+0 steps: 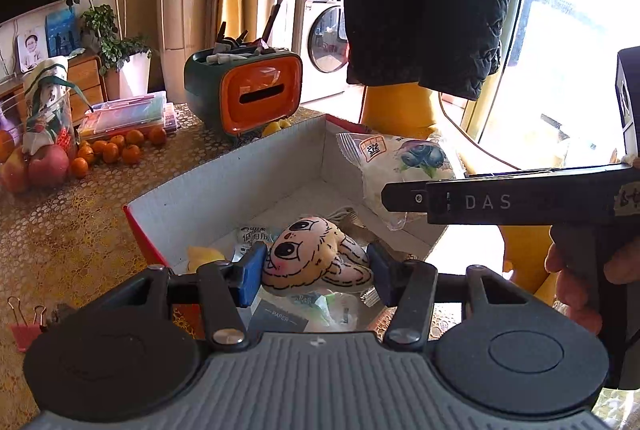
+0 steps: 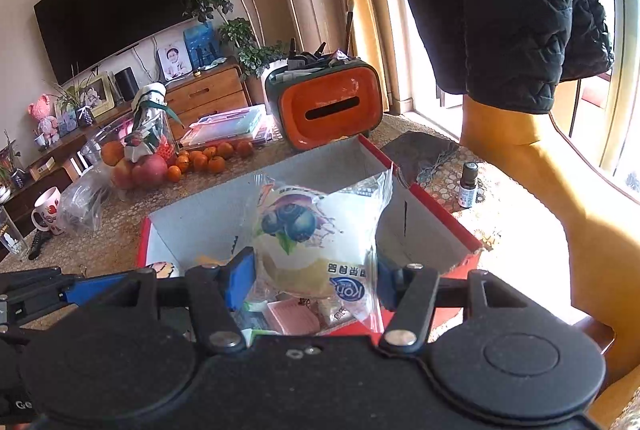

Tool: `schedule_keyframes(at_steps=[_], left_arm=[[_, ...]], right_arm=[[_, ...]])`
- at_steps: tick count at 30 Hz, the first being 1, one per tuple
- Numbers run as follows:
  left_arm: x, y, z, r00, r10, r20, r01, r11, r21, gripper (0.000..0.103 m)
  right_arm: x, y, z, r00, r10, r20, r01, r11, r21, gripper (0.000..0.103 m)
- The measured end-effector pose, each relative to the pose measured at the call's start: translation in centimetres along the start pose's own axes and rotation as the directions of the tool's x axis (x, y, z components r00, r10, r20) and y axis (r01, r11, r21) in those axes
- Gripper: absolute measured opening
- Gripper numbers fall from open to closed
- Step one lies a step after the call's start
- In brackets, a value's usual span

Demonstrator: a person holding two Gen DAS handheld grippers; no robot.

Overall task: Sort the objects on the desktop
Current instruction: 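Carry the cartoon-face toy with left tool while right tool carries the bread bag over the box, then lower the toy into the red box and open left tool while right tool releases the bread bag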

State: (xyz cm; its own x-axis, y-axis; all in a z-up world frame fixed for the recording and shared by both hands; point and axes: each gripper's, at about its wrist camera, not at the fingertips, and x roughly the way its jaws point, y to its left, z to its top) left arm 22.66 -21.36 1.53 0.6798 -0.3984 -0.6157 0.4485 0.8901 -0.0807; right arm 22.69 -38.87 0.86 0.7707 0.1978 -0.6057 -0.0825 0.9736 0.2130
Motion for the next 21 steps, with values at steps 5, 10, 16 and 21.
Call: schedule_keyframes(at_steps=[5, 10, 16, 21], left_arm=[[3.1, 0.6, 0.9, 0.999, 0.024, -0.047, -0.024, 1.000, 0.004, 0.053], [5.5, 0.9, 1.2, 0.995, 0.041, -0.085, -0.040, 0.999, 0.016, 0.053], [7.8, 1.4, 1.0, 0.990, 0.054, -0.133, -0.052, 0.998, 0.023, 0.053], [9.0, 1.9, 0.8, 0.985, 0.047, -0.166, -0.045, 0.999, 0.016, 0.054]], right_arm=[[3.6, -0.5, 0.6, 0.998, -0.004, -0.070, 0.003, 1.000, -0.013, 0.060], [6.4, -0.9, 0.8, 0.992, -0.014, -0.124, 0.012, 1.000, -0.014, 0.060], [9.1, -1.2, 0.7, 0.984, -0.033, -0.174, 0.032, 0.999, -0.005, 0.060], [10.3, -1.0, 0.5, 0.977, -0.035, -0.209, 0.032, 0.999, -0.018, 0.060]])
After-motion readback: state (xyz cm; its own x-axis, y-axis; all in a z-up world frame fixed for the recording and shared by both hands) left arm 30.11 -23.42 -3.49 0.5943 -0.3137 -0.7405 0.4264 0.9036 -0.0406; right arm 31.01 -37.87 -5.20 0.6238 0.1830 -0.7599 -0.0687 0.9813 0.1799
